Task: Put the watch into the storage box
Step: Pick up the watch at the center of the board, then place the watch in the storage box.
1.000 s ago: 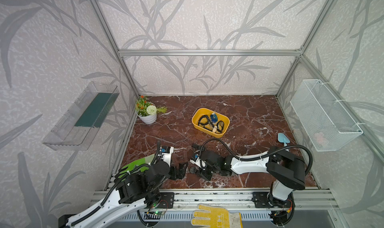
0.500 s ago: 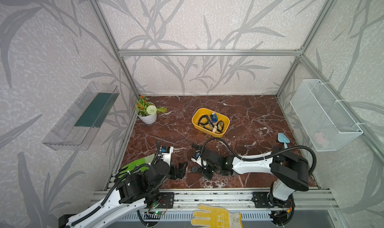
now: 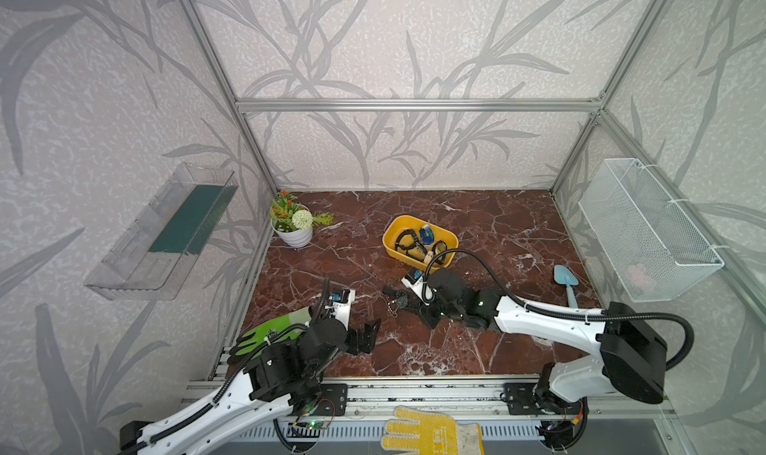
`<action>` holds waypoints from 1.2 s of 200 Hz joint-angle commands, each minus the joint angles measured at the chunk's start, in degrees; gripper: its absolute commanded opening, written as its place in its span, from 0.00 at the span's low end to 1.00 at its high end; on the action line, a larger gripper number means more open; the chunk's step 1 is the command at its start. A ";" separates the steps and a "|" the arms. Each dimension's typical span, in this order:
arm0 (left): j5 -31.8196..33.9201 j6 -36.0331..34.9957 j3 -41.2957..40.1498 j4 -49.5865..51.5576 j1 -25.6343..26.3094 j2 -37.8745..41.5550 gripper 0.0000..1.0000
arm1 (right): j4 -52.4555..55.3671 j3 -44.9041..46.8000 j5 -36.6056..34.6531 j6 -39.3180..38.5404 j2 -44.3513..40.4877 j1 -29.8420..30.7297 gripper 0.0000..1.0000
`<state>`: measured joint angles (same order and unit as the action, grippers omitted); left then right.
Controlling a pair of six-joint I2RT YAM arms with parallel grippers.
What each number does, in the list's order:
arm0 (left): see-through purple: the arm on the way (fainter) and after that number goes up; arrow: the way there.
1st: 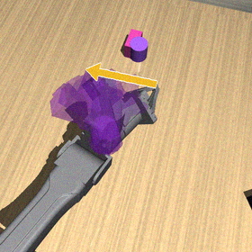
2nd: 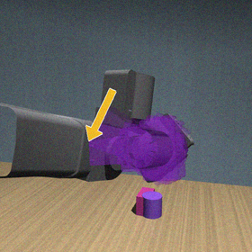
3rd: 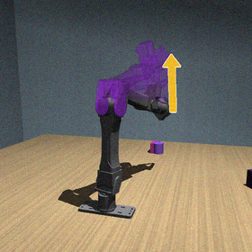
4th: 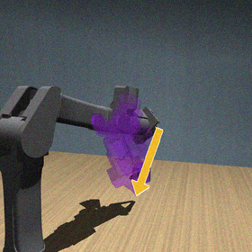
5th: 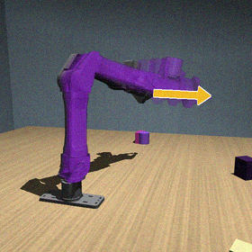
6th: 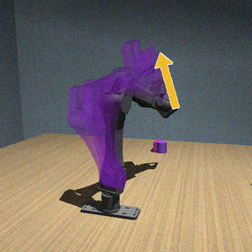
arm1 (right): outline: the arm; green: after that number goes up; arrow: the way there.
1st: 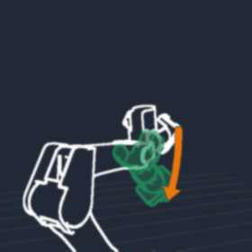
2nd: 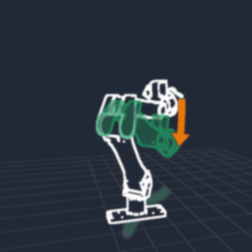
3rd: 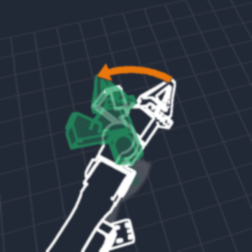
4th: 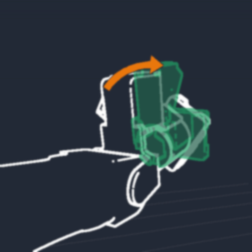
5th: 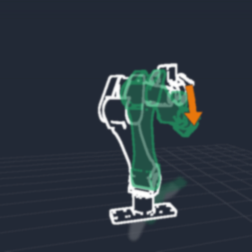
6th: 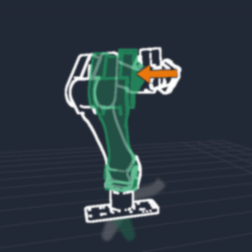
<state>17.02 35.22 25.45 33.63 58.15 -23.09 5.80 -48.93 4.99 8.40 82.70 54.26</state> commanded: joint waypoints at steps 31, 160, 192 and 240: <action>2.22 -8.86 1.78 -9.18 0.28 -9.31 0.99 | 3.12 -6.23 -1.26 -1.01 -0.06 -8.74 0.18; 2.05 -19.97 7.66 -18.86 0.12 -27.15 0.99 | -5.43 -18.30 -0.52 -4.21 21.78 -20.18 0.18; 3.26 -20.51 7.77 -19.56 0.12 -28.37 0.99 | -5.45 -19.01 -0.42 -3.48 24.29 -20.23 0.25; 7.45 -20.93 8.39 -17.46 0.10 -29.94 0.99 | -3.31 -20.01 -0.43 -3.64 20.61 -20.19 0.59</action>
<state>20.62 15.22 31.90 14.76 58.19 -52.25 1.58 -66.87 4.10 4.91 106.76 34.20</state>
